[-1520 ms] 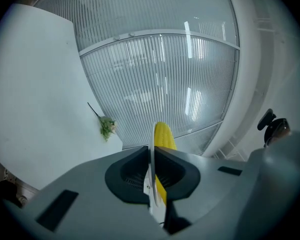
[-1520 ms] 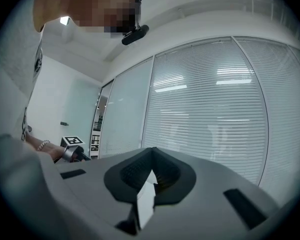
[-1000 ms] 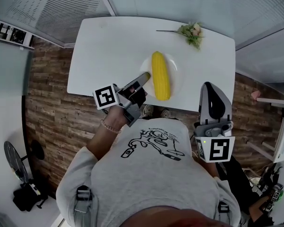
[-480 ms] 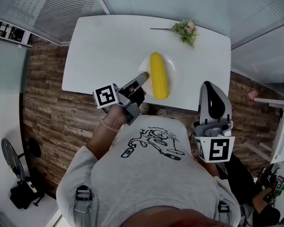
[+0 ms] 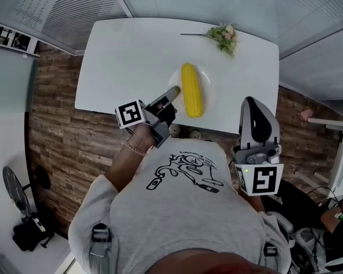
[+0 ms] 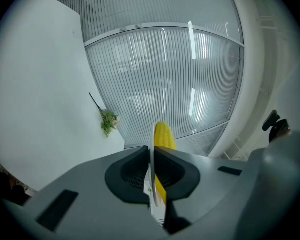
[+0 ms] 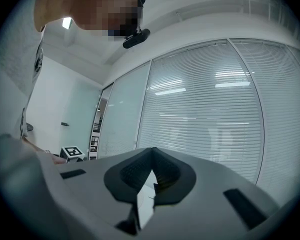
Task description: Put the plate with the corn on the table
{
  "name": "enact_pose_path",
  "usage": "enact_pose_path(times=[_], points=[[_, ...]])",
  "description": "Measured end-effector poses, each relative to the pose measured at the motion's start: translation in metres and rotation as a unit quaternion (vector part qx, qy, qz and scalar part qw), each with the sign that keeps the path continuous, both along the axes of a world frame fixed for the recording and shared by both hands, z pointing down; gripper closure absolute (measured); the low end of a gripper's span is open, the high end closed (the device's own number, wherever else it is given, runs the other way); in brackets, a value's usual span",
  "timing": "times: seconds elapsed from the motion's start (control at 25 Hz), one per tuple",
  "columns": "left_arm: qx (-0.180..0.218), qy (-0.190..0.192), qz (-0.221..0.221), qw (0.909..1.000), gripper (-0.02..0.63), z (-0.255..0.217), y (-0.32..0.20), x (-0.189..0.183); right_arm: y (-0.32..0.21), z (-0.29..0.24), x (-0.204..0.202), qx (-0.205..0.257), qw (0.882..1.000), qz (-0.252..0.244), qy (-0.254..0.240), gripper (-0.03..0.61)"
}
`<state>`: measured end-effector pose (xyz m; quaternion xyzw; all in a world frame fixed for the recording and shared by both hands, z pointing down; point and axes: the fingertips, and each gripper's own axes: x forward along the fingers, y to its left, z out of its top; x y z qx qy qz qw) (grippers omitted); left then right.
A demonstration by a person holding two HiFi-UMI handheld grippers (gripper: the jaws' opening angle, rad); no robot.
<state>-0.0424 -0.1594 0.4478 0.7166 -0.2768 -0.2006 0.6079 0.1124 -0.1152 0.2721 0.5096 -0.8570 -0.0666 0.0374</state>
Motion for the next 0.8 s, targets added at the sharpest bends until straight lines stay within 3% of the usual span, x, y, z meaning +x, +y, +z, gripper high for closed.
enact_pose_path(times=[0.8], points=[[-0.015, -0.039, 0.011, 0.9991, 0.578, 0.065, 0.007, -0.012, 0.018, -0.004, -0.011, 0.006, 1.0, 0.001, 0.003, 0.572]])
